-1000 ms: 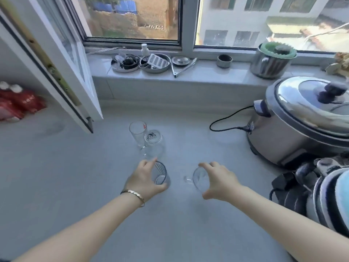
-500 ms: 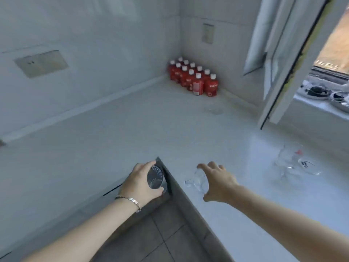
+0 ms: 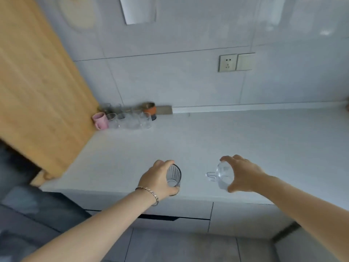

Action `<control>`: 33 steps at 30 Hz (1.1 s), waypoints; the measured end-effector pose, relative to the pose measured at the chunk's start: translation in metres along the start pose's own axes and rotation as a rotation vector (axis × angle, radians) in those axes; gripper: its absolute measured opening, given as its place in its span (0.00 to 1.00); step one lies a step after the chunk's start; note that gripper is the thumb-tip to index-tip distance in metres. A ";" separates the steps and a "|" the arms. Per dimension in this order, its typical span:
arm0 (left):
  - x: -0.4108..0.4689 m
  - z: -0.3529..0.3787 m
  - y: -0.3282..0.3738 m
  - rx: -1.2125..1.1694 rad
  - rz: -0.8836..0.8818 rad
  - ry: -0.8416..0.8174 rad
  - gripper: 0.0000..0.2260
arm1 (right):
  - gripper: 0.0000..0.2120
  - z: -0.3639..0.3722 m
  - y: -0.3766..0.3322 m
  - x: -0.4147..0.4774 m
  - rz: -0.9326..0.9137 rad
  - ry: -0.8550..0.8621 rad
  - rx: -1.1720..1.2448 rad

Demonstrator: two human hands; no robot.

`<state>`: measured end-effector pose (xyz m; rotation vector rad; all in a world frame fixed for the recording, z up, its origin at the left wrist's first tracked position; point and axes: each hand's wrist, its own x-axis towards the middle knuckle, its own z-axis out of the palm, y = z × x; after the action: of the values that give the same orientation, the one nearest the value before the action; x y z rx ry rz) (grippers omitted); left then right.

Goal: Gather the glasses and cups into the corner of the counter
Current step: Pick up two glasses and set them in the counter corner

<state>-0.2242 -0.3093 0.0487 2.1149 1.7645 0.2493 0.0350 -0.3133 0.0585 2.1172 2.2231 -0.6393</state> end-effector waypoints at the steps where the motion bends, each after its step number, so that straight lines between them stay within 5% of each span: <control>1: 0.004 -0.009 -0.016 -0.004 -0.024 0.012 0.34 | 0.41 -0.001 -0.016 0.015 -0.026 -0.008 -0.011; 22: 0.171 -0.104 -0.293 -0.094 -0.566 0.154 0.34 | 0.43 0.015 -0.262 0.356 -0.432 -0.186 -0.134; 33: 0.271 -0.135 -0.438 -0.047 -0.587 0.042 0.33 | 0.44 0.051 -0.349 0.436 -0.361 -0.209 -0.092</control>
<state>-0.6177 0.0411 -0.0265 1.4778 2.2782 0.1694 -0.3516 0.0868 -0.0106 1.5384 2.4750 -0.7136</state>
